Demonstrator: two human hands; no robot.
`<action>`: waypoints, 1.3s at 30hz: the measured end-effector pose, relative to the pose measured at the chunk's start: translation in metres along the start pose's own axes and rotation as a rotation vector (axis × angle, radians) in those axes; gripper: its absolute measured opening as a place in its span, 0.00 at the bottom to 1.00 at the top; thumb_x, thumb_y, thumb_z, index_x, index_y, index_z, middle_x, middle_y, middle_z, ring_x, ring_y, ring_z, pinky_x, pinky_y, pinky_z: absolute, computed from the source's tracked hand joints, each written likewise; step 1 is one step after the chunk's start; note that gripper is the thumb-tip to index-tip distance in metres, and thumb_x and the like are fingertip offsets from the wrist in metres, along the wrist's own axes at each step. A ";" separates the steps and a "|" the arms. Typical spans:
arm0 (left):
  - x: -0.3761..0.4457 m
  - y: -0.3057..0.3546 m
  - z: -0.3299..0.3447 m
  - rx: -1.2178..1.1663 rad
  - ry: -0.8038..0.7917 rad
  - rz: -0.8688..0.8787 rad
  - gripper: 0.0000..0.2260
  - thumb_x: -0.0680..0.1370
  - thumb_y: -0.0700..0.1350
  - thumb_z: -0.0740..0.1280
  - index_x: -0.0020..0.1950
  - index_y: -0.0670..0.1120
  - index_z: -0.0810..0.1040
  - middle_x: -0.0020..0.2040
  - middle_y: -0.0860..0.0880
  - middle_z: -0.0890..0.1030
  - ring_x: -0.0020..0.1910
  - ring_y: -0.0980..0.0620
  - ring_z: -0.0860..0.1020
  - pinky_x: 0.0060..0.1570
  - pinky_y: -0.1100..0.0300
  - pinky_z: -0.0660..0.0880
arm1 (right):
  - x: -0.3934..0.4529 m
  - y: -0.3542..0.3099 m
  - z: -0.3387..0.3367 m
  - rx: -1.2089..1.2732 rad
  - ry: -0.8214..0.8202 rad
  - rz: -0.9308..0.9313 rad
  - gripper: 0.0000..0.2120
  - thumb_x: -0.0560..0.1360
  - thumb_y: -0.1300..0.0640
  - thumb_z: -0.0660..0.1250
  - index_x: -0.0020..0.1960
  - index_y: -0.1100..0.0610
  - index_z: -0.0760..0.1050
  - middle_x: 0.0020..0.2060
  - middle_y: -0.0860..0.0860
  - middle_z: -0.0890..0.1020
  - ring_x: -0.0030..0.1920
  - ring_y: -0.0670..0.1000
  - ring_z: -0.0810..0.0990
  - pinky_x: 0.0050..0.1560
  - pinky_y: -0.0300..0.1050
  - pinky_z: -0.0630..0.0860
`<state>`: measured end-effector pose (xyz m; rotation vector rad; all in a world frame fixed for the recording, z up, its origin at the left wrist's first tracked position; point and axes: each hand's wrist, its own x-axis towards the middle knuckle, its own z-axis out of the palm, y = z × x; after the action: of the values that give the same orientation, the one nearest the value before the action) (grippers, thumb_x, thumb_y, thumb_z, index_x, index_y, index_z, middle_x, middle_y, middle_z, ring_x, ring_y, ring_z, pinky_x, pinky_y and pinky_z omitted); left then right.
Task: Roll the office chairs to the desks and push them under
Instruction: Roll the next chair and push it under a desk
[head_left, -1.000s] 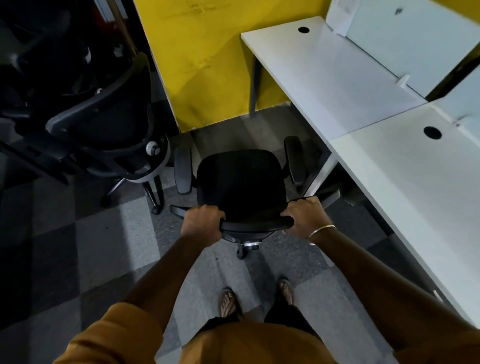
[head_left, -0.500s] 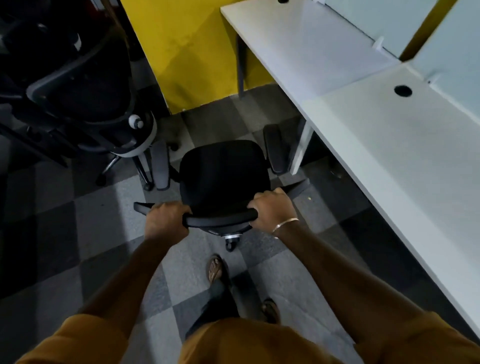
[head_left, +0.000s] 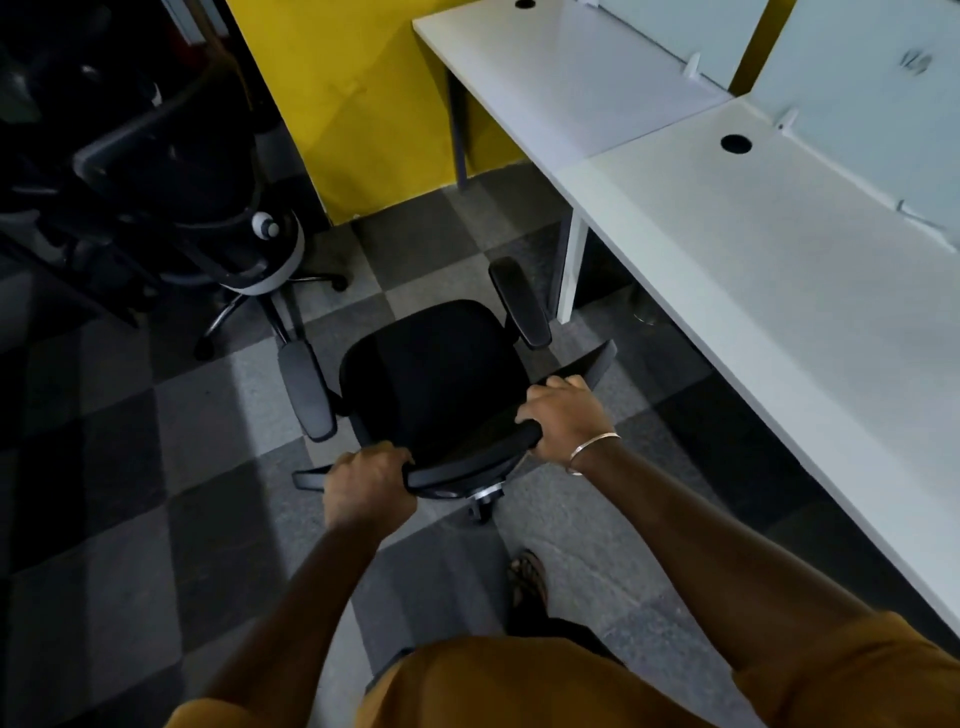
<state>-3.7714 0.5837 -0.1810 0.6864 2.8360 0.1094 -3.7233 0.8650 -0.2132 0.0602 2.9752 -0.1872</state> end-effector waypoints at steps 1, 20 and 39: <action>-0.014 0.000 0.003 0.006 0.010 0.011 0.06 0.75 0.51 0.70 0.52 0.56 0.82 0.44 0.56 0.79 0.44 0.52 0.80 0.44 0.56 0.79 | -0.013 -0.005 0.002 0.004 0.006 0.007 0.14 0.67 0.49 0.74 0.53 0.44 0.84 0.45 0.44 0.78 0.51 0.53 0.75 0.55 0.49 0.64; -0.209 -0.022 0.057 0.042 0.025 0.076 0.04 0.73 0.53 0.70 0.48 0.57 0.81 0.43 0.56 0.79 0.44 0.52 0.80 0.48 0.56 0.78 | -0.225 -0.111 0.039 0.083 -0.074 0.102 0.20 0.70 0.51 0.74 0.62 0.43 0.82 0.51 0.44 0.78 0.58 0.52 0.72 0.57 0.49 0.60; -0.409 0.040 0.110 0.152 0.031 -0.139 0.09 0.73 0.49 0.71 0.52 0.58 0.81 0.45 0.55 0.80 0.48 0.49 0.80 0.54 0.47 0.70 | -0.409 -0.124 0.083 0.174 0.007 -0.139 0.21 0.69 0.44 0.78 0.60 0.50 0.81 0.52 0.48 0.79 0.57 0.53 0.74 0.60 0.48 0.63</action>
<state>-3.3737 0.4339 -0.2024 0.5189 2.9340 -0.1202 -3.3127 0.7192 -0.2138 -0.1266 2.9634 -0.4629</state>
